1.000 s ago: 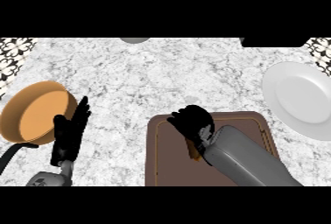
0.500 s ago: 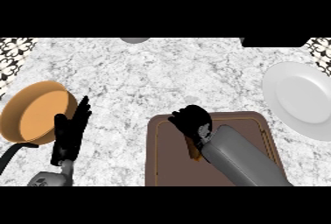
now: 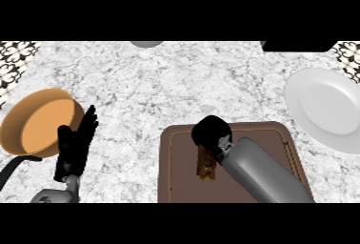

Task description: Pick the sweet potato from the tray and place it in the plate

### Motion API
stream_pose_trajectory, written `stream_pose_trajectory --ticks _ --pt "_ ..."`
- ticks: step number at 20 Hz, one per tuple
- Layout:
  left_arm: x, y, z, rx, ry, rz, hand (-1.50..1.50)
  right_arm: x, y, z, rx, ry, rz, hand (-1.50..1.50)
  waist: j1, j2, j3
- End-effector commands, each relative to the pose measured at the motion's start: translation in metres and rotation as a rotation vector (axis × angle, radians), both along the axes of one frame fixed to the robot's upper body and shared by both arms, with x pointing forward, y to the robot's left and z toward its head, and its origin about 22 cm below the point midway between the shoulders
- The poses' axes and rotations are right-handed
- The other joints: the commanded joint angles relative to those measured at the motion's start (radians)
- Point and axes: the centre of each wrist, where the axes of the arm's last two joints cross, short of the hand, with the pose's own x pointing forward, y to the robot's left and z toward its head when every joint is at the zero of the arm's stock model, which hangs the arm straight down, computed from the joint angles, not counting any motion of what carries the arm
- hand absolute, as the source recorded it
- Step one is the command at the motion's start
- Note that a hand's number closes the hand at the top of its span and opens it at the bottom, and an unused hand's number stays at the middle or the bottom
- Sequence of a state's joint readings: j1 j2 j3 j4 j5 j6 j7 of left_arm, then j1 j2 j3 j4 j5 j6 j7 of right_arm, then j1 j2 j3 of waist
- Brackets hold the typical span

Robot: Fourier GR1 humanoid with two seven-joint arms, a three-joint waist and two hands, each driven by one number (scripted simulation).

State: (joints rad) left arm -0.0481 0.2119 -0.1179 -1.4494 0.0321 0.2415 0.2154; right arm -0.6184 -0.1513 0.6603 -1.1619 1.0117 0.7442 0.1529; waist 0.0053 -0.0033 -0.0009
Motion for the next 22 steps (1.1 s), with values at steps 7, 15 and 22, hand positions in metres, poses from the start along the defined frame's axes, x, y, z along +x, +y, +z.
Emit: stream_pose_trajectory --ticks 7,15,22 --pt "0.0 0.007 0.004 -0.001 -0.007 -0.011 0.0 0.013 -0.016 -0.011 0.04 -0.092 0.092 1.5 0.001 0.004 0.001" --pt "-0.009 0.009 0.0 -0.008 -0.011 0.052 0.0 0.041 -0.129 0.018 0.489 -0.398 -0.642 1.5 -0.057 0.008 0.008" --pt "-0.003 0.0 0.003 -0.006 -0.001 0.009 0.0 0.05 -0.179 0.046 0.629 -0.733 -0.777 1.5 -0.009 0.003 0.002"
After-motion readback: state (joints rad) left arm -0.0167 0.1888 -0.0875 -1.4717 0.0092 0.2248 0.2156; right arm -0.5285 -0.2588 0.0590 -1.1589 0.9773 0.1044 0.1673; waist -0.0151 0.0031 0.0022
